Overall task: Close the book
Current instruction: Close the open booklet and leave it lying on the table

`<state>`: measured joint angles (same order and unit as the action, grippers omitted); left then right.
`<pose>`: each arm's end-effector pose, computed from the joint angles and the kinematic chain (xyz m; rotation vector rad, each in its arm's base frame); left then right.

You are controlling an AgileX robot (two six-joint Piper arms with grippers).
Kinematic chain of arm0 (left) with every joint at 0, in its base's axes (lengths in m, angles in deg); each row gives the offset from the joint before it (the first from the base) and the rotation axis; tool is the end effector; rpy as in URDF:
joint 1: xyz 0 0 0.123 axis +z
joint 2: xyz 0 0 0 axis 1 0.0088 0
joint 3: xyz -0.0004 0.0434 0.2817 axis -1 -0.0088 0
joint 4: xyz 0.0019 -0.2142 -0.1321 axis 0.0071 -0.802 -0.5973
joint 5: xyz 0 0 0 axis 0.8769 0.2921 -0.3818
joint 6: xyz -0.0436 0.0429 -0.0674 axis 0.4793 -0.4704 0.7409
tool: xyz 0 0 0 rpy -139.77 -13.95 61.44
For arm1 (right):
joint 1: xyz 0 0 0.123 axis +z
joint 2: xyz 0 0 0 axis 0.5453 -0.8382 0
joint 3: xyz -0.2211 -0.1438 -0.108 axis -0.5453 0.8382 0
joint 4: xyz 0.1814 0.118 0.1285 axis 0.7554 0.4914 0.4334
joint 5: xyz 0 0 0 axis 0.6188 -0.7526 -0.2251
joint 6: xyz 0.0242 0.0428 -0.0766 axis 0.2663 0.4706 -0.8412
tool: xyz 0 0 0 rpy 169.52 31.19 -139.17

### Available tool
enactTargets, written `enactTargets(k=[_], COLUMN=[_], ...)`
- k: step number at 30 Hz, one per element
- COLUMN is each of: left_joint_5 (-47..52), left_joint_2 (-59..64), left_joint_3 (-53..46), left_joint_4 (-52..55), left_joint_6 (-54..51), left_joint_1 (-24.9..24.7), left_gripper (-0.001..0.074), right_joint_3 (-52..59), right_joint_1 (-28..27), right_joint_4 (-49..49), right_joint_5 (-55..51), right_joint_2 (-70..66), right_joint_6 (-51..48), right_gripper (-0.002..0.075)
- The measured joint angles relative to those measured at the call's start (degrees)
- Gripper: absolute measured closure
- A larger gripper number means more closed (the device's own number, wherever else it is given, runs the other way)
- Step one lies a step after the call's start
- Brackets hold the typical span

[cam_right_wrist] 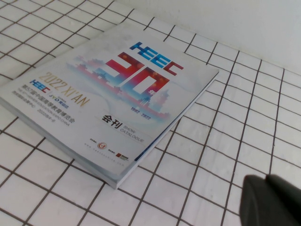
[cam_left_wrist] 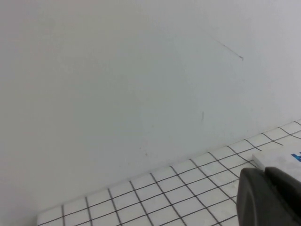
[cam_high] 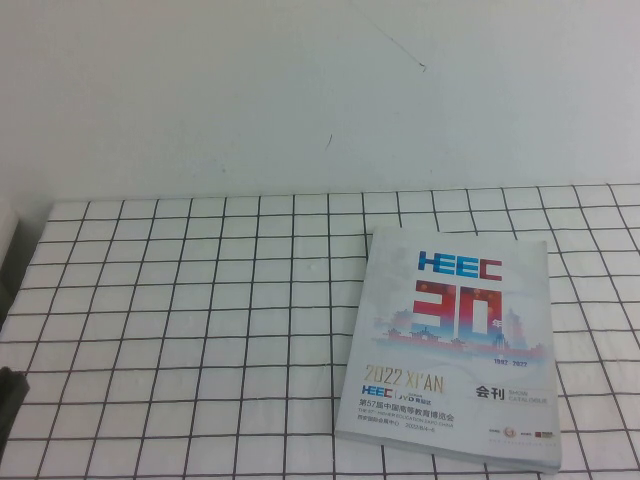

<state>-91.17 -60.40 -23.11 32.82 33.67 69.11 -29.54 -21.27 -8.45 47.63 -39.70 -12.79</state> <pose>0.0698 -0.0265 0.2574 0.3309 1.4445 -0.2219 0.0453 0.0155 0.2614 -0.5128 1.8998 0.0166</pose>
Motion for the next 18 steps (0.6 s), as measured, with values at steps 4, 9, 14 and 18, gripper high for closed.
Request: enactTargets(k=[4,9,14,18], left_joint_5=[5.93,22.97,35.19,34.19], left_joint_2=[-5.46,-11.99,-13.69,-13.81], left_joint_3=[0.0,0.0,-0.15,-1.22], left_joint_4=[0.0,0.0,0.0,0.07], left_joint_6=[0.0,0.09,1.15,1.92], left_joint_1=[5.46,11.18,13.06,13.15], left_gripper=[0.0739,0.0739,0.0739,0.0739], right_joint_3=[0.0,0.0,0.0,0.0], right_joint_1=[0.0,0.0,0.0,0.0], right_joint_4=[0.0,0.08,0.21,0.21], right_joint_5=[0.0,0.0,0.0,0.0], right_joint_2=[0.0,0.0,0.0,0.0], right_joint_6=[0.0,0.0,0.0,0.0], right_gripper=[0.0729,0.0729,0.0729,0.0729])
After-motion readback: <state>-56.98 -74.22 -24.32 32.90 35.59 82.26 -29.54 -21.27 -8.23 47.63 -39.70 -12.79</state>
